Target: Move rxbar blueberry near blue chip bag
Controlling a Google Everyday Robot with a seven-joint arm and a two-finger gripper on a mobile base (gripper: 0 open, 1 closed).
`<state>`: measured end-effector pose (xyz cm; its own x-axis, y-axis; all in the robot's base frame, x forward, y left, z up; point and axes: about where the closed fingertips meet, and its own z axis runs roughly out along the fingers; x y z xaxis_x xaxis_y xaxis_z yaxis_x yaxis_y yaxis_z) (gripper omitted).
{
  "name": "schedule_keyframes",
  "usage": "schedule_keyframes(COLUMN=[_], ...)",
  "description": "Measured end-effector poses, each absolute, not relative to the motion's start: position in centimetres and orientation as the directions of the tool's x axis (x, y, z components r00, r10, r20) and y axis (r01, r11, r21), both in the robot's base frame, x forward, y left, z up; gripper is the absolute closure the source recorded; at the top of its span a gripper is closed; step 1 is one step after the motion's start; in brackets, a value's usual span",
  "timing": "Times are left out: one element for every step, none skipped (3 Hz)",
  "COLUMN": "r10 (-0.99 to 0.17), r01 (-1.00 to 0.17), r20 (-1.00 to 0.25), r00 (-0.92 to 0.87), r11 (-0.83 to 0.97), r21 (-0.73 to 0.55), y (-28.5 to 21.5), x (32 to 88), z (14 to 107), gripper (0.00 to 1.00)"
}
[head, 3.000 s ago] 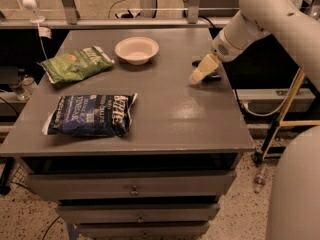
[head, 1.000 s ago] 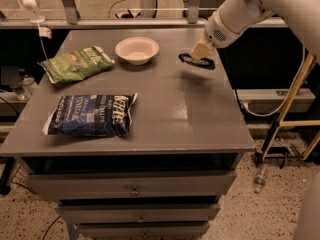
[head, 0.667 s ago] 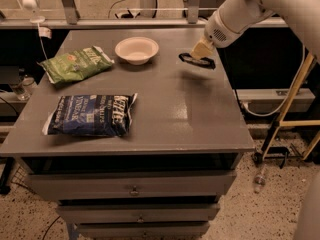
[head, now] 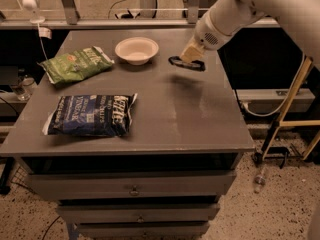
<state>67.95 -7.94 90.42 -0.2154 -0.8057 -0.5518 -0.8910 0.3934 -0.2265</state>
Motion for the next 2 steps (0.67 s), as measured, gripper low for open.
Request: schedule_keyframes(r10=[-0.830, -0.817], r01=[-0.940, -0.963], r20=[-0.555, -0.571], r00=[-0.056, 0.079], r11=[0.232, 0.087], r21=[-0.251, -0.256], y=[-2.7, 1.6], x=[64.8, 62.1], z=[90.7, 90.8], gripper=[1.00, 1.00])
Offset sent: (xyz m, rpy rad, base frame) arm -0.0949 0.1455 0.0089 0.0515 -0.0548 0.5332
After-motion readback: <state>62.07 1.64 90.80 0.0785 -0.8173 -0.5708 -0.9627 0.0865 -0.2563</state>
